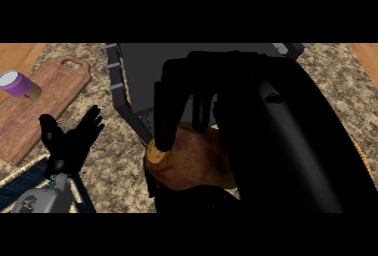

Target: Pick the sweet potato from the placemat and place it in the tiered shelf

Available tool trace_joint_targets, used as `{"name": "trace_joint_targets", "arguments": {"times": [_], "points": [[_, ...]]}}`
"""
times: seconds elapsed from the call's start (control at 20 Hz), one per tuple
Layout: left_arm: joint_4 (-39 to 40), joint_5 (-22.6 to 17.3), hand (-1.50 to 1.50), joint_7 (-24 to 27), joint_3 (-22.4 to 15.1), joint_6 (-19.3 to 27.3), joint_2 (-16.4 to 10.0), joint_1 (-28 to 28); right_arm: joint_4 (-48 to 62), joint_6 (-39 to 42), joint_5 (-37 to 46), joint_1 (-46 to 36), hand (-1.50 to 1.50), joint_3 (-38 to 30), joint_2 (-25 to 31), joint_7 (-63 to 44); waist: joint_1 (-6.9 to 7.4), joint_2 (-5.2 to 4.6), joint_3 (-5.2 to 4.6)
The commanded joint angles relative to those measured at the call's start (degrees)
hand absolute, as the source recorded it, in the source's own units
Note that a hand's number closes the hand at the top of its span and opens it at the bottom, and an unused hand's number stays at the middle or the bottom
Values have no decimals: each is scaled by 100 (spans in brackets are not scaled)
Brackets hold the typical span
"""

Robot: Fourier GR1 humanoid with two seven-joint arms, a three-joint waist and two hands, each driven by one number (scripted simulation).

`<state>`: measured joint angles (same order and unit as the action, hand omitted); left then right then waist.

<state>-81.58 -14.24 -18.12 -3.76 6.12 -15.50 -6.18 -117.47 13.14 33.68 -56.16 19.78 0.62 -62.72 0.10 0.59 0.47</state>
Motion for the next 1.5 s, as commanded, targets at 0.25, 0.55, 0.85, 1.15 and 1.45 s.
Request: {"name": "trace_joint_targets", "arguments": {"times": [0.25, 0.55, 0.85, 1.15, 1.45], "points": [[263, 155, 0, 139, 17, 98, 102, 352, 1626, 763, -749, -1428, 150, -1182, 243, -213, 42, -49, -56], [535, 73, 0, 149, 177, -114, 12, 89, 2828, 780, -772, -1729, 150, -1343, 599, 826, 51, -89, -59], [500, -27, 0, 298, 254, -348, -59, 329, 3631, 580, -450, -1595, 150, -1239, 639, 1590, 90, -95, -56], [718, 118, 0, 439, 179, -238, 120, 285, 4356, -15, -45, -1539, 150, -1246, 620, 2426, 102, -123, -58], [-13, 123, 0, -182, 166, -96, 7, 329, 4509, -305, 6, -1319, 150, -1366, 547, 2902, 69, -61, -46]]}}
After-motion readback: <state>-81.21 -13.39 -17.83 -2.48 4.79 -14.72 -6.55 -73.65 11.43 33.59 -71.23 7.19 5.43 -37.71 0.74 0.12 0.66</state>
